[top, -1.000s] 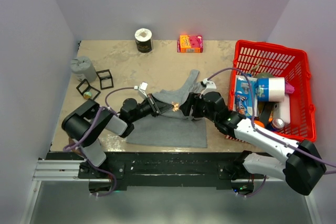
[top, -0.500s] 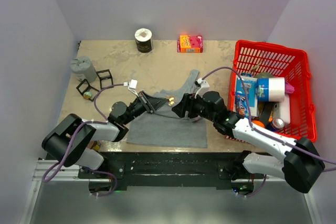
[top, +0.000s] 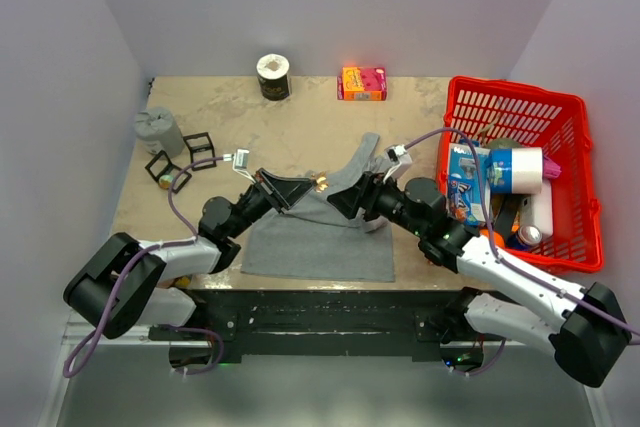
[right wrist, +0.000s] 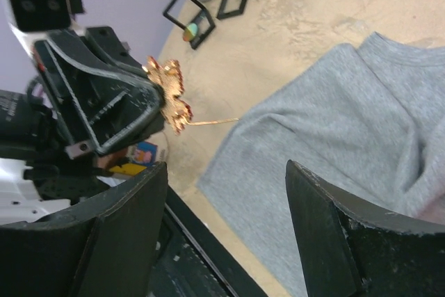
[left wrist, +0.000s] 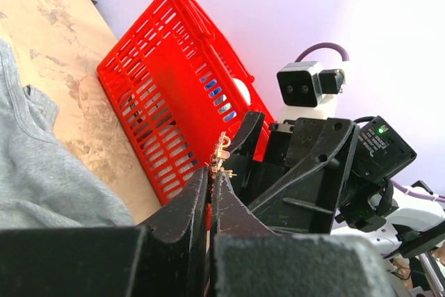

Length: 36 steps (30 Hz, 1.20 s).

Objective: Pin the brooch onto the clothing
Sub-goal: Pass from the left arm to the right

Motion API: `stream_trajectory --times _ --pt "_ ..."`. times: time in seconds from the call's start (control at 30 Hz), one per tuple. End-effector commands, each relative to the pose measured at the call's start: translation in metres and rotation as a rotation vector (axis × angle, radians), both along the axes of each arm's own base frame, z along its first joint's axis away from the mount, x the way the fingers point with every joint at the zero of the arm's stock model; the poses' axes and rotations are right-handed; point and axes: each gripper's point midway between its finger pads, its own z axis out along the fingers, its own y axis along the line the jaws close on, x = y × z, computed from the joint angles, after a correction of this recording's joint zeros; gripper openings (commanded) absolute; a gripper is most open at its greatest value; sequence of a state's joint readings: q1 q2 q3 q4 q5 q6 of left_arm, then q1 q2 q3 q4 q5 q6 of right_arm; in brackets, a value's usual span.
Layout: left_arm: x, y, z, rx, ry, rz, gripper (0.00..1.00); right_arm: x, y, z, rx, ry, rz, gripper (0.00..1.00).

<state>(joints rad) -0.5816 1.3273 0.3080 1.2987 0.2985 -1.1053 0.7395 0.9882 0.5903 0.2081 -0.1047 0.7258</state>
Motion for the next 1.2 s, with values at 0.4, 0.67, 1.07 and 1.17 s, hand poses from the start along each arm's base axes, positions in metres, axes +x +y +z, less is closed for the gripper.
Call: stream_trajectory --times 0.4,0.67,1.07,1.17 --pt "0.003 0.007 0.017 -0.018 -0.087 0.065 0.00 0.013 0.024 0.049 0.292 0.006 -0.011 0.68" --pt "0.001 0.004 0.018 -0.036 -0.091 0.062 0.00 0.014 0.032 0.052 0.344 0.020 0.014 0.60" --pt "-0.010 0.001 0.017 -0.027 -0.094 0.023 0.00 0.034 -0.003 0.021 0.093 -0.026 -0.171 0.71" --pt "-0.015 0.001 0.012 -0.013 -0.086 0.002 0.00 0.030 -0.002 0.027 0.048 -0.080 -0.127 0.69"
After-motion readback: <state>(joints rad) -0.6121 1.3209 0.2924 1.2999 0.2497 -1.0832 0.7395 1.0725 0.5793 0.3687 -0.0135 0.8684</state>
